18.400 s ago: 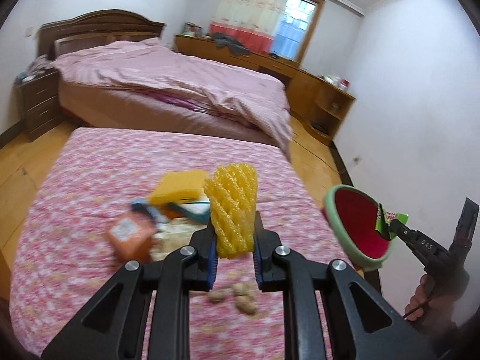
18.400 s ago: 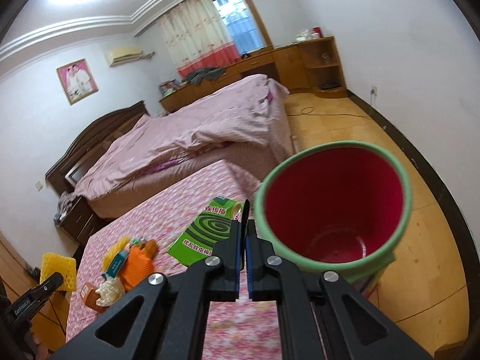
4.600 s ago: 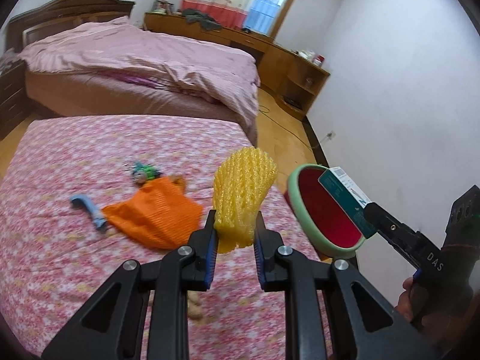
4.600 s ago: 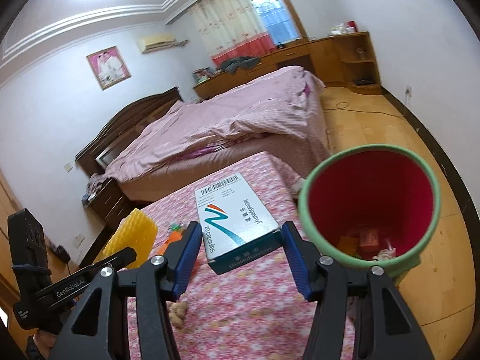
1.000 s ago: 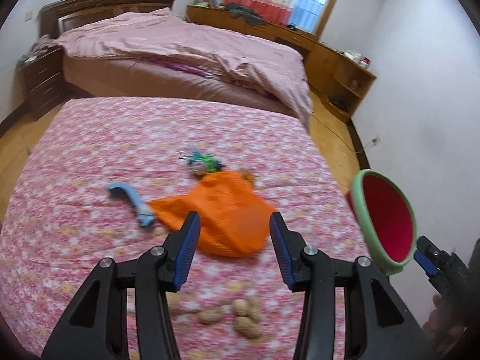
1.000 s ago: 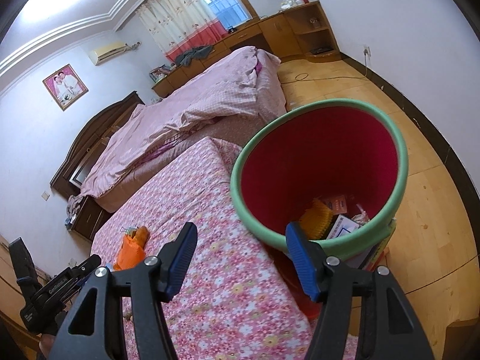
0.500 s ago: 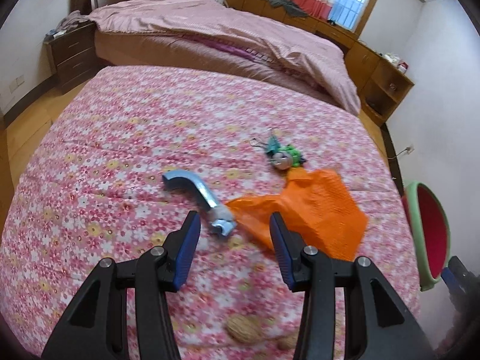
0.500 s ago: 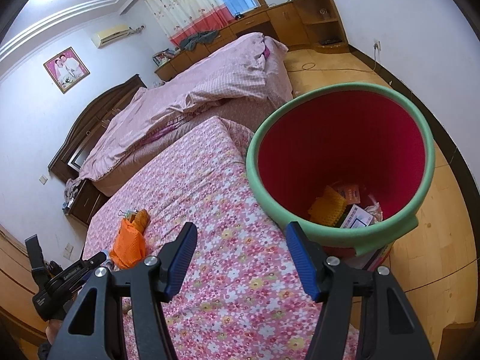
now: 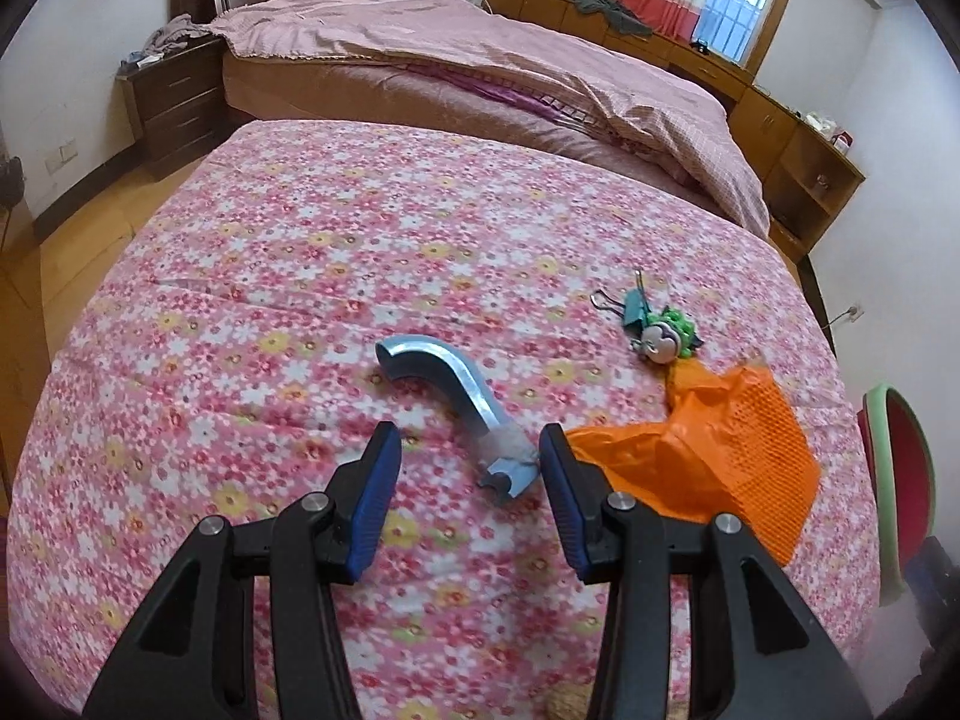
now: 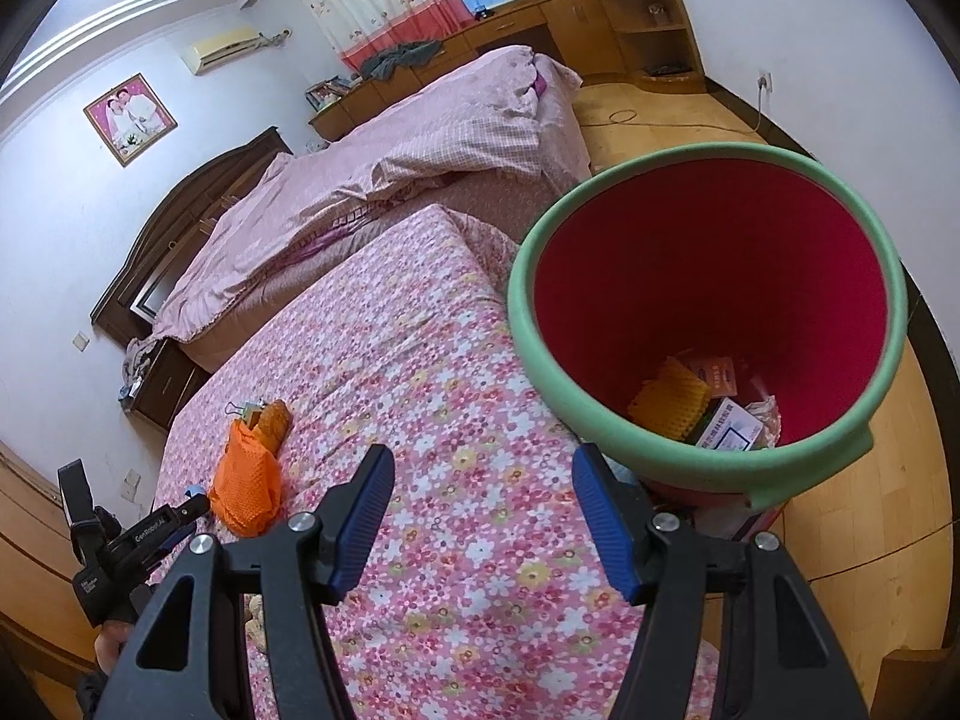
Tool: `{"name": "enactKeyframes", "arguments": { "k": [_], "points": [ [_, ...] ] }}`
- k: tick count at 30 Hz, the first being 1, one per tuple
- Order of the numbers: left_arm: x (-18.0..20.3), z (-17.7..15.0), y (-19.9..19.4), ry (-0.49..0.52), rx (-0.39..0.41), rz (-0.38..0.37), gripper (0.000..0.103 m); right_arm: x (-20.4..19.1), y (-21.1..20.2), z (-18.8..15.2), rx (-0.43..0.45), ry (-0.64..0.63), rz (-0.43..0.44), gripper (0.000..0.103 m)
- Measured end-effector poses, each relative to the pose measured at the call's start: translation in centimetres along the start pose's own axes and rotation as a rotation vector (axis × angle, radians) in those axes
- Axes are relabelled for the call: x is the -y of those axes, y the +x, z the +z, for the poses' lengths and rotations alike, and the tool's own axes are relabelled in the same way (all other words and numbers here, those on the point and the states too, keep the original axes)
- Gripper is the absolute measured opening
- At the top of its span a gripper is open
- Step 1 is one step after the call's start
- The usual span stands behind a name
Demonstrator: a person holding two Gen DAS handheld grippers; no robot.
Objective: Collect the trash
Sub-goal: 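Grasp the blue curved plastic hook with the left tool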
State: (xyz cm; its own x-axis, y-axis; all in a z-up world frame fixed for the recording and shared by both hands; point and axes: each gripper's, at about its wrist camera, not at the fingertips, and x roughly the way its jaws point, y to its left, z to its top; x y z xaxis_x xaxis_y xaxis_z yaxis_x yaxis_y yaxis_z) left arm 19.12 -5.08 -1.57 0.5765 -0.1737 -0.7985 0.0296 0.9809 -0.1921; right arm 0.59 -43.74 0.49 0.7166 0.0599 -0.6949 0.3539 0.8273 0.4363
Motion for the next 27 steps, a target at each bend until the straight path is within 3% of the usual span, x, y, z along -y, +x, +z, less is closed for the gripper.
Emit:
{"name": "enactKeyframes", "arguments": {
  "k": [10,15,27],
  "points": [
    [0.6,1.1,1.4,0.039,0.004,0.054,0.047,-1.0,0.8,-0.4,-0.021,-0.021,0.004,0.065],
    [0.2,1.3,1.4,0.054,0.002,0.043,0.018,-1.8,1.0,-0.4,-0.025,-0.043,0.006,0.065],
    [-2.2,-0.5,-2.2,0.012,0.035,-0.043,0.018,-6.4,3.1,-0.6,-0.064,-0.145,0.055,0.065]
  ]
}}
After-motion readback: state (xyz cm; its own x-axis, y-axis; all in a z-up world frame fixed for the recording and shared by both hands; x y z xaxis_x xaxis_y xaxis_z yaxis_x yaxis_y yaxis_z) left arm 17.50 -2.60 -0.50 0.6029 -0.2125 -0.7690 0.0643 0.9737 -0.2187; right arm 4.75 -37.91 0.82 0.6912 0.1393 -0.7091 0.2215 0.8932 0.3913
